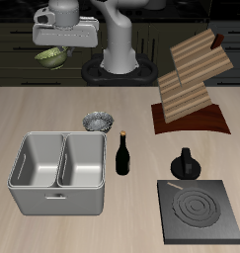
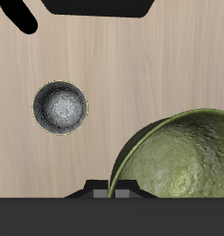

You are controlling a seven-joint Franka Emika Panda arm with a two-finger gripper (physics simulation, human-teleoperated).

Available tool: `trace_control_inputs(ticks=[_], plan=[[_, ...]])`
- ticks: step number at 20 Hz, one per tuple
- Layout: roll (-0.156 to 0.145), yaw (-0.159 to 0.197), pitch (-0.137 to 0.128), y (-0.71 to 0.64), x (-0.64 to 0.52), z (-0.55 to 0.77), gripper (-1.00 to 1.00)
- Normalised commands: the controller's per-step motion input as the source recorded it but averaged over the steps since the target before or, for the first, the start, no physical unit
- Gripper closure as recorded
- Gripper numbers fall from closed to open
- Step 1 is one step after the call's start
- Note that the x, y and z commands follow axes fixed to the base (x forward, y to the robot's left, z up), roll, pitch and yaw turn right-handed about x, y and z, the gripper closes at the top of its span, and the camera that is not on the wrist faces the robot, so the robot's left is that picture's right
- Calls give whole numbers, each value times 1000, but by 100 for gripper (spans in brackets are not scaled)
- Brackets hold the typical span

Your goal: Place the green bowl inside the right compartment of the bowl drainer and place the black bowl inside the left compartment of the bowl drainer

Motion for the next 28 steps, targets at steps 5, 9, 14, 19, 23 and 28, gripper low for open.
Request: trace_control_inputs(ticks=[5,9,14,19,23,28], plan=[[1,24,-27,97,168,270,100],[-21,28,-23,11,335,264,100],[-22,-13,2,-27,506,282,100],[18,-11,29,50,498,70,100],[-55,131,-52,217,631,32,100],[-26,-11,-4,-24,494,2,100]])
